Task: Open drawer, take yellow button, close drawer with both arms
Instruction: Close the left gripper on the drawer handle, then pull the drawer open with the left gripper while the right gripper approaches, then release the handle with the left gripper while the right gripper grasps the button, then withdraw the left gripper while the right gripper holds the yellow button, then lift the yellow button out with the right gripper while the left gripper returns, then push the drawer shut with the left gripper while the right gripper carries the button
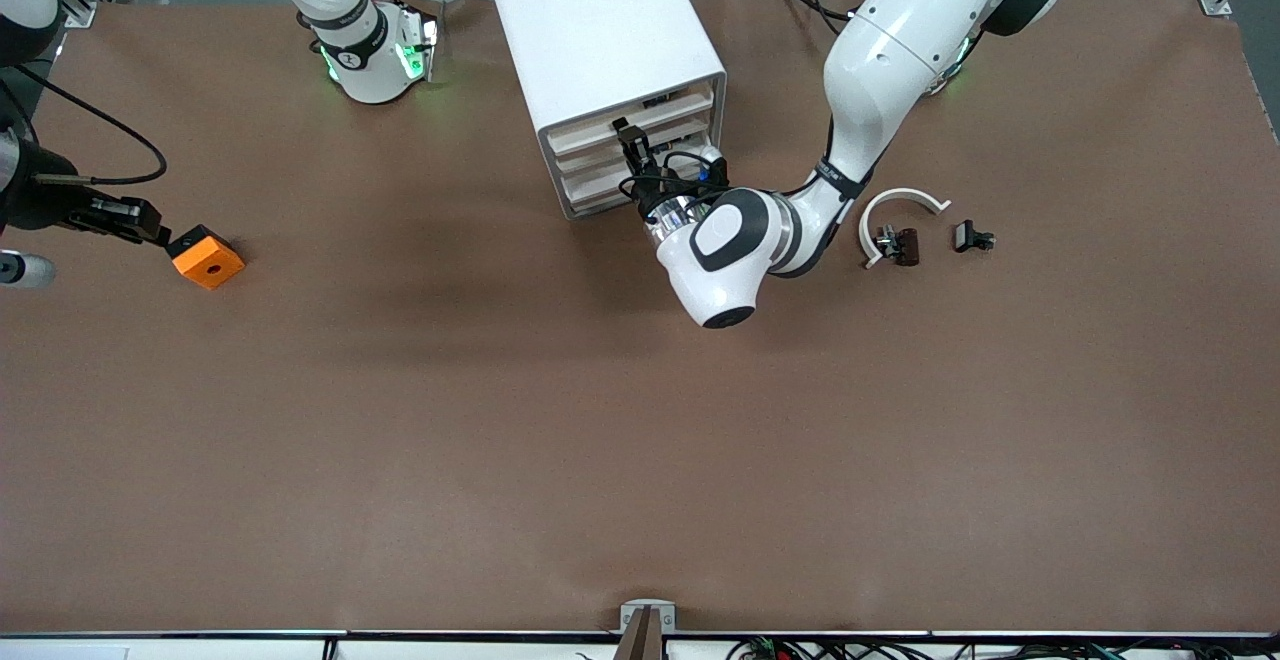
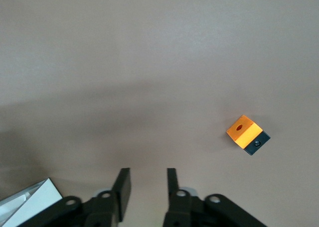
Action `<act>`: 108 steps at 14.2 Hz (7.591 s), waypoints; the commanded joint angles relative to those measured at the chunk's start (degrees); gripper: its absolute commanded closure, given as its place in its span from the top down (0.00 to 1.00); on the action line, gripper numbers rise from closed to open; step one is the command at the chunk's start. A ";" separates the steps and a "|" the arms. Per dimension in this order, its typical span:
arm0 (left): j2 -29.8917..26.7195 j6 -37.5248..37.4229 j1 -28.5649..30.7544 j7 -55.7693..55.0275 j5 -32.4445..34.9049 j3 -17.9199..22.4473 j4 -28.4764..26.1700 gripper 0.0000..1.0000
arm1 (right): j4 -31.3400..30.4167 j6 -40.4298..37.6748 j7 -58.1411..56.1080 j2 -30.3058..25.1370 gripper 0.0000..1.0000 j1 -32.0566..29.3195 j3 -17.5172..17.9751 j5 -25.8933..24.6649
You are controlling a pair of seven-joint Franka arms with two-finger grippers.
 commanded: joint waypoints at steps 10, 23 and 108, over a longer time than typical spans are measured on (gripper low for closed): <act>0.74 0.41 1.25 -5.25 -0.19 8.09 4.11 0.09 | 0.96 -0.50 44.19 0.28 1.00 16.85 0.13 1.98; 0.39 8.76 3.44 0.02 -0.54 8.80 8.08 0.86 | 1.05 5.56 84.54 5.64 1.00 39.26 0.13 2.77; -21.68 30.12 -4.64 76.40 51.26 -4.38 -11.79 1.00 | -23.92 48.88 -2.08 13.72 0.00 -2.63 -0.14 -6.64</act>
